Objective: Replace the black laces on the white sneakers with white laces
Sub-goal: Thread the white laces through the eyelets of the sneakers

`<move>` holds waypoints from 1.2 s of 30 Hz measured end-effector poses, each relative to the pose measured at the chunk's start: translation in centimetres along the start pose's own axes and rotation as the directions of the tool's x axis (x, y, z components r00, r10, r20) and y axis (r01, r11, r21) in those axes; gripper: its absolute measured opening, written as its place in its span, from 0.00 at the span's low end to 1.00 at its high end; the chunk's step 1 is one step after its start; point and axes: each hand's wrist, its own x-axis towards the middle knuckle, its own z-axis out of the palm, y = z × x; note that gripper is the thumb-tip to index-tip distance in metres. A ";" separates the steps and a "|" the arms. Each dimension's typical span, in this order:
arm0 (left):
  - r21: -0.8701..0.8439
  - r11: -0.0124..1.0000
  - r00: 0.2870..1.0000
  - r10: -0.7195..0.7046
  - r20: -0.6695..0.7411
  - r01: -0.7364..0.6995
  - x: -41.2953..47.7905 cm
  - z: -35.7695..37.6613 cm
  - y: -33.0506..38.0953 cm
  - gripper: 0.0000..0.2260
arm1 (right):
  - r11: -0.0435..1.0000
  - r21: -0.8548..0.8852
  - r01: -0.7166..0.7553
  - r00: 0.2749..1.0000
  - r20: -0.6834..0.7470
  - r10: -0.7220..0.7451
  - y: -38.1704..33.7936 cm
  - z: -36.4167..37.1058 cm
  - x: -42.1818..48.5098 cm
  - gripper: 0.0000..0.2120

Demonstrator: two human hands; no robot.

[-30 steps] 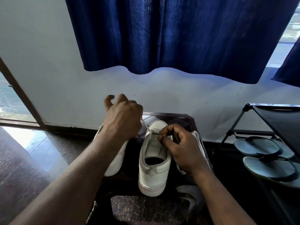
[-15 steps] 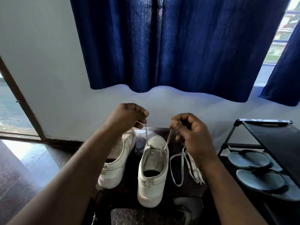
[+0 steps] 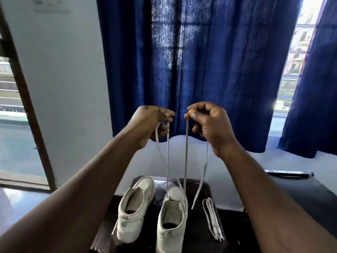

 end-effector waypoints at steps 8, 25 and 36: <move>0.419 0.905 0.997 0.068 0.031 -0.074 -0.8 -1.1 -4.4 0.13 | 0.990 -0.074 -0.117 0.993 0.000 0.117 5.0 0.5 -4.0 0.07; 0.872 -0.112 0.871 -0.193 0.451 -0.477 -0.7 2.3 -20.4 0.11 | 0.816 -0.469 -0.337 0.928 -0.018 0.373 18.0 4.6 -14.9 0.09; 0.880 0.470 0.984 0.177 -0.015 -0.071 1.0 -0.5 -16.5 0.10 | 0.827 -0.482 -0.290 0.957 -0.132 0.259 19.5 5.9 -16.1 0.09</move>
